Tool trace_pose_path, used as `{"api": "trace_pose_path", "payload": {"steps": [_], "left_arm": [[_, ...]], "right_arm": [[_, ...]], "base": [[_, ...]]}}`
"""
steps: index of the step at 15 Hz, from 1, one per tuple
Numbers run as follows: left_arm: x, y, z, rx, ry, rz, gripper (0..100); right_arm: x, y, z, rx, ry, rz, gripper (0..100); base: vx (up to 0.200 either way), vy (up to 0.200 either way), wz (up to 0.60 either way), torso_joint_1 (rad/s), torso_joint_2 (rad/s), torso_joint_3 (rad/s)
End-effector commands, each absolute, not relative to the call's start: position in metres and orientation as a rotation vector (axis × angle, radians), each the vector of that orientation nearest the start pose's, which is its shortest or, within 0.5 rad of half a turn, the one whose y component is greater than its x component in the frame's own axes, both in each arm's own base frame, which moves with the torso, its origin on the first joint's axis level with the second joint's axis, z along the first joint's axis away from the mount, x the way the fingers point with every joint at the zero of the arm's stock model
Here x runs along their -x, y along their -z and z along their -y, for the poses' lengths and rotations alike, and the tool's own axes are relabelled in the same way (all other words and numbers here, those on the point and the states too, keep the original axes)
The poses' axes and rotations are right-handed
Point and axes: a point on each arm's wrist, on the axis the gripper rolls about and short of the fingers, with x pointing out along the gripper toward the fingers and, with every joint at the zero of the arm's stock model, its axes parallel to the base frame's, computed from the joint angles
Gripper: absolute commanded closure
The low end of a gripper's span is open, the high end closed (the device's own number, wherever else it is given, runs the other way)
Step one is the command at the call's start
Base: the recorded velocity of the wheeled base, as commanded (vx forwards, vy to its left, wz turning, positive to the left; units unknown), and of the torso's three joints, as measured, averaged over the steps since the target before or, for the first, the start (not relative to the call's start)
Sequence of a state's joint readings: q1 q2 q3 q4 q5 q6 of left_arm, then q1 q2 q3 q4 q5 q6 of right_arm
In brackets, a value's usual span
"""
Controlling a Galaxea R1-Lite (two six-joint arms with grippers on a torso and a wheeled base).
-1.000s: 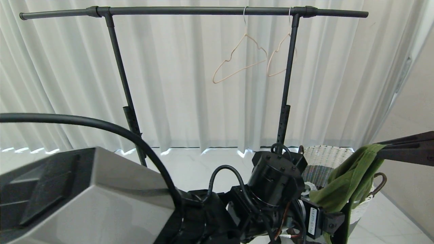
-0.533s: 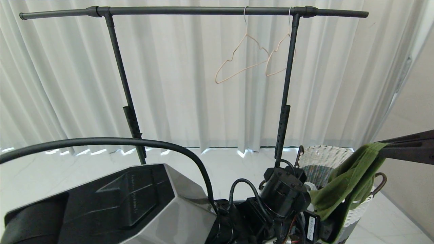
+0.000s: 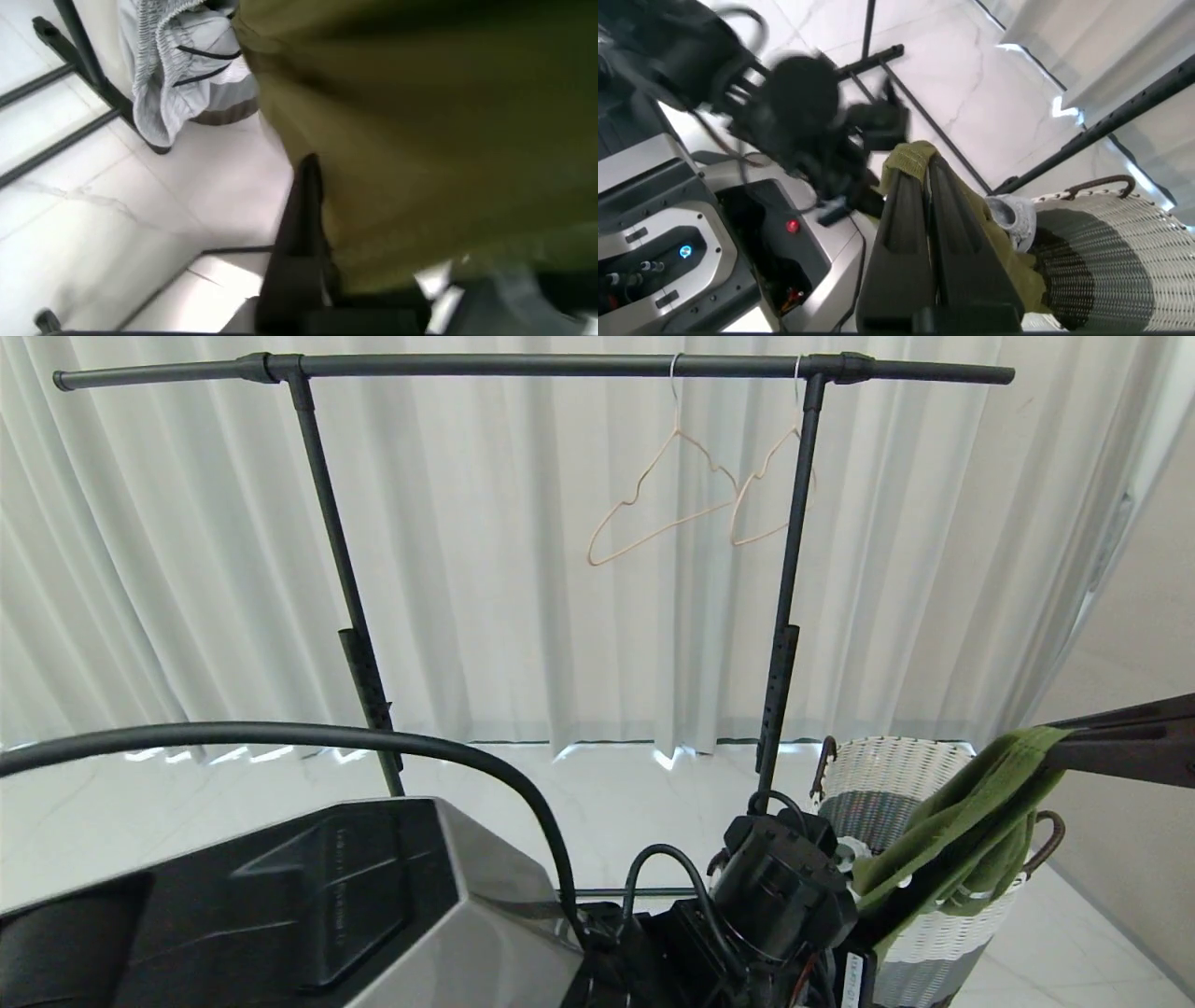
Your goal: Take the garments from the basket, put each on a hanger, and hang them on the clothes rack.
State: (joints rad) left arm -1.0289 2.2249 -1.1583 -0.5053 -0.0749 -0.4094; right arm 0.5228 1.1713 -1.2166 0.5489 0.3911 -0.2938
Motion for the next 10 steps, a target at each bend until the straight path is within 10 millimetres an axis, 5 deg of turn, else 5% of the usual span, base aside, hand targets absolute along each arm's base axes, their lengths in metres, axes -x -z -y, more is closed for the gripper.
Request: {"api": "trace_pose_path", "payload": {"steps": [1, 5, 10], "left_arm": [[-0.183, -0.119, 0.326, 0.155, 0.970, -0.691, 100], [-0.146, -0.181, 0.256, 0.221, 1.008, -0.563, 100], [-0.135, -0.233, 0.209, 0.293, 1.001, -0.404, 100]], "right_arm": [[-0.120, -0.310, -0.079, 0.299, -0.963, -0.392, 100], [-0.123, -0.310, -0.081, 0.295, -0.970, -0.387, 100], [-0.138, -0.312, -0.090, 0.278, -0.968, -0.330, 100]], "base": [[0.000, 0.000, 0.00, 0.000, 0.00, 0.000], [0.000, 0.000, 0.00, 0.000, 0.00, 0.000], [0.000, 0.000, 0.00, 0.000, 0.00, 0.000]]}}
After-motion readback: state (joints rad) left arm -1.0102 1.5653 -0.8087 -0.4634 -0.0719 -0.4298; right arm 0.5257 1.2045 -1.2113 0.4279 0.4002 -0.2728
